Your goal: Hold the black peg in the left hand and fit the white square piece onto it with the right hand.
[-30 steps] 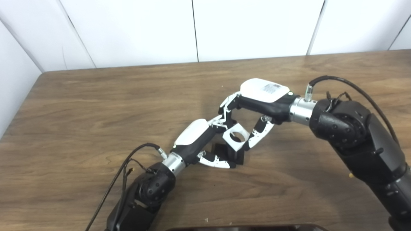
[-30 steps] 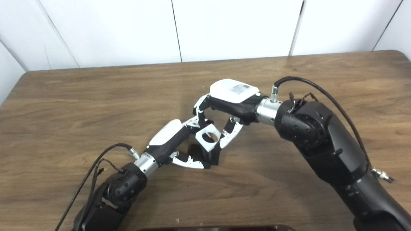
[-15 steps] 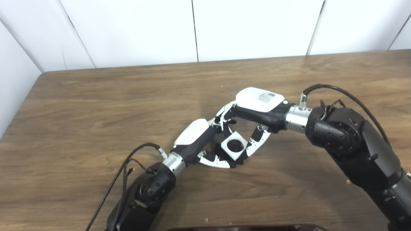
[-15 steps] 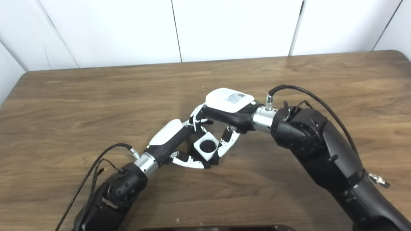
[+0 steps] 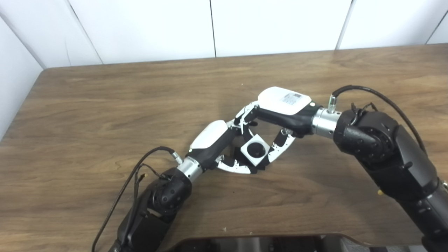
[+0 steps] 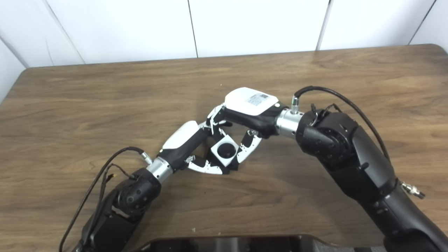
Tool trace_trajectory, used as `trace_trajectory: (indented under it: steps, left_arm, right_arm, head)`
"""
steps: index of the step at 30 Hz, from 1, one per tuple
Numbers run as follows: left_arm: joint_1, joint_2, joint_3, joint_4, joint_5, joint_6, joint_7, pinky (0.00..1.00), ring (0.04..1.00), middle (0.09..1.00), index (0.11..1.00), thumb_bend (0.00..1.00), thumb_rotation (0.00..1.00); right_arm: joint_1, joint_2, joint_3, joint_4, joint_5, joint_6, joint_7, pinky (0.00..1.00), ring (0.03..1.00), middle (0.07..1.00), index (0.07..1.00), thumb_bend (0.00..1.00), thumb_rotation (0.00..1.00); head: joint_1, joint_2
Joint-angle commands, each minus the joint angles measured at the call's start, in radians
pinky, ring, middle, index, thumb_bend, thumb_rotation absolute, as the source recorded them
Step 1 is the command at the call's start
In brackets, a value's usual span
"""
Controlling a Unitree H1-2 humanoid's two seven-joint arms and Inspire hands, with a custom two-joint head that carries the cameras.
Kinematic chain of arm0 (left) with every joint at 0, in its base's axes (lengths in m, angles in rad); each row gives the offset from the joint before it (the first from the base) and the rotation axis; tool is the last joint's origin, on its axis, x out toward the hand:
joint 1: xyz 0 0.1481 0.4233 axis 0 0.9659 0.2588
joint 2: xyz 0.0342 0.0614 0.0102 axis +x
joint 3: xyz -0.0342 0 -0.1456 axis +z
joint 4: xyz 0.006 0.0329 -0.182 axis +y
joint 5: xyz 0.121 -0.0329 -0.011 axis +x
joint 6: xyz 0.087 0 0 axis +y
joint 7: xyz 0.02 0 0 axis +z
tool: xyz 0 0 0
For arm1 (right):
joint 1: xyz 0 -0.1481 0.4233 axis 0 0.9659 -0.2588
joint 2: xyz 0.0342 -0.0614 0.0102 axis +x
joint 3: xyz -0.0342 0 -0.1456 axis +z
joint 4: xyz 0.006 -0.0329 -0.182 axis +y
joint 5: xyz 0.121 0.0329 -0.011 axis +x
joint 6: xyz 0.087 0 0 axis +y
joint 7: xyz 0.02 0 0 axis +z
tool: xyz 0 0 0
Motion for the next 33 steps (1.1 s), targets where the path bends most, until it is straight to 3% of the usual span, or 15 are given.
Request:
trace_trajectory:
  steps: [1,19,33]
  left_arm:
    - [0.029,0.017,-0.029,0.021,0.036,0.051,-0.054,0.92,0.972,0.893,0.491,0.52,0.08]
    - [0.031,0.015,-0.038,0.012,0.040,0.061,-0.058,0.93,0.970,0.893,0.491,0.52,0.08]
    - [0.028,0.017,-0.042,0.015,0.036,0.066,-0.057,0.93,0.975,0.895,0.491,0.52,0.07]
  right_arm:
    - [-0.031,-0.008,-0.004,0.017,-0.008,-0.012,0.001,0.69,0.789,0.769,0.483,0.52,0.13]
    - [-0.025,0.004,-0.010,0.101,-0.036,-0.010,-0.044,0.68,0.793,0.769,0.483,0.52,0.14]
    - [-0.018,-0.003,-0.001,0.099,-0.052,-0.007,-0.042,0.67,0.796,0.771,0.483,0.52,0.14]
  head:
    - [0.002,0.001]
    - [0.004,0.008]
    - [-0.003,0.009]
